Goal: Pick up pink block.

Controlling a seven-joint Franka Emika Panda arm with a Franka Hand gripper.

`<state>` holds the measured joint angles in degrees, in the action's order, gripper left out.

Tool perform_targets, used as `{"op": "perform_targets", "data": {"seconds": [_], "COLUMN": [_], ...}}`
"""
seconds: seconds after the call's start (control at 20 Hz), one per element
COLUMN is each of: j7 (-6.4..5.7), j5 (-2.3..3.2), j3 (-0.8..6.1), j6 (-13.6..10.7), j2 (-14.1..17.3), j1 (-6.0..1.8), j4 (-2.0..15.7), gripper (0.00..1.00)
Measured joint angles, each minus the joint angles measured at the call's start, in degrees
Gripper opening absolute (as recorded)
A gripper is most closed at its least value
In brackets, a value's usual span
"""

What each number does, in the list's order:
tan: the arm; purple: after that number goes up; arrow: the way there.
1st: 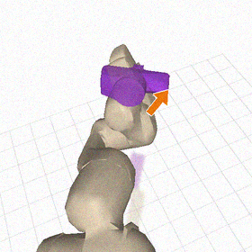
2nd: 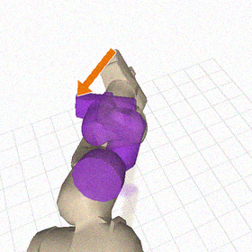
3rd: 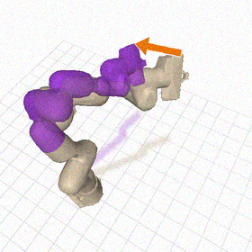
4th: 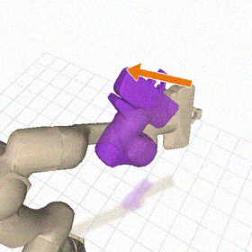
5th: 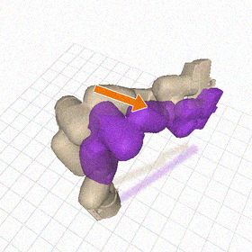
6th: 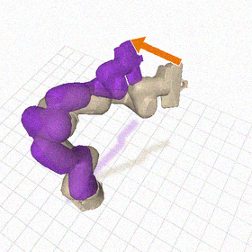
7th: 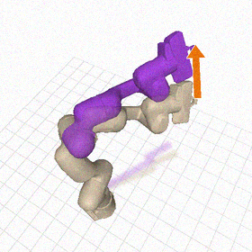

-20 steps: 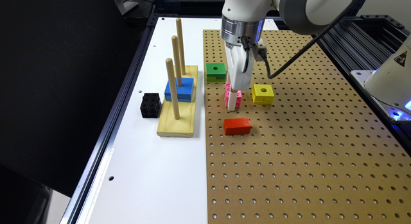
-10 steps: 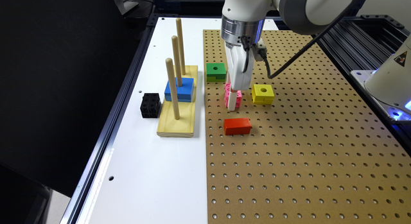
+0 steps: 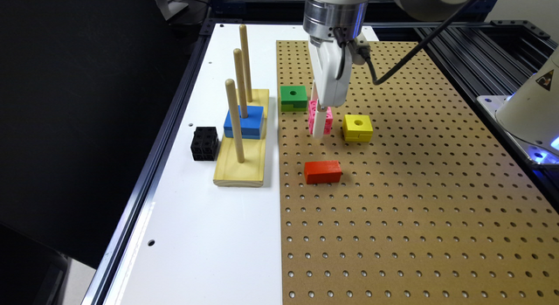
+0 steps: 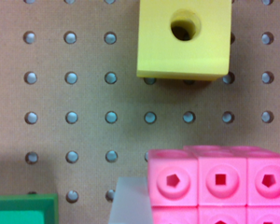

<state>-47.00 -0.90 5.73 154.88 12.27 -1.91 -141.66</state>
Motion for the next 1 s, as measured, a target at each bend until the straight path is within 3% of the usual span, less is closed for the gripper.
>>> {"op": "perform_targets", "data": {"seconds": [0.1,0.35,0.55,0.8,1.0], "j7": [0.0,-0.1,-0.21,-0.32,-0.34], "j5": [0.0,-0.03,-0.04,-0.09,-0.09], "j3": [0.05,0.26,0.46,0.59,0.6], "j6": [-0.8,-5.9,-7.36,-12.68,-14.19], "j2": [-1.27,-6.19,-8.21,-13.64,-15.71], "j1": [0.01,0.02,0.02,0.03,0.03], "j4": [0.0,-0.17,-0.24,-0.28,-0.2], "gripper": [0.0,0.0,0.0,0.0,0.0]}}
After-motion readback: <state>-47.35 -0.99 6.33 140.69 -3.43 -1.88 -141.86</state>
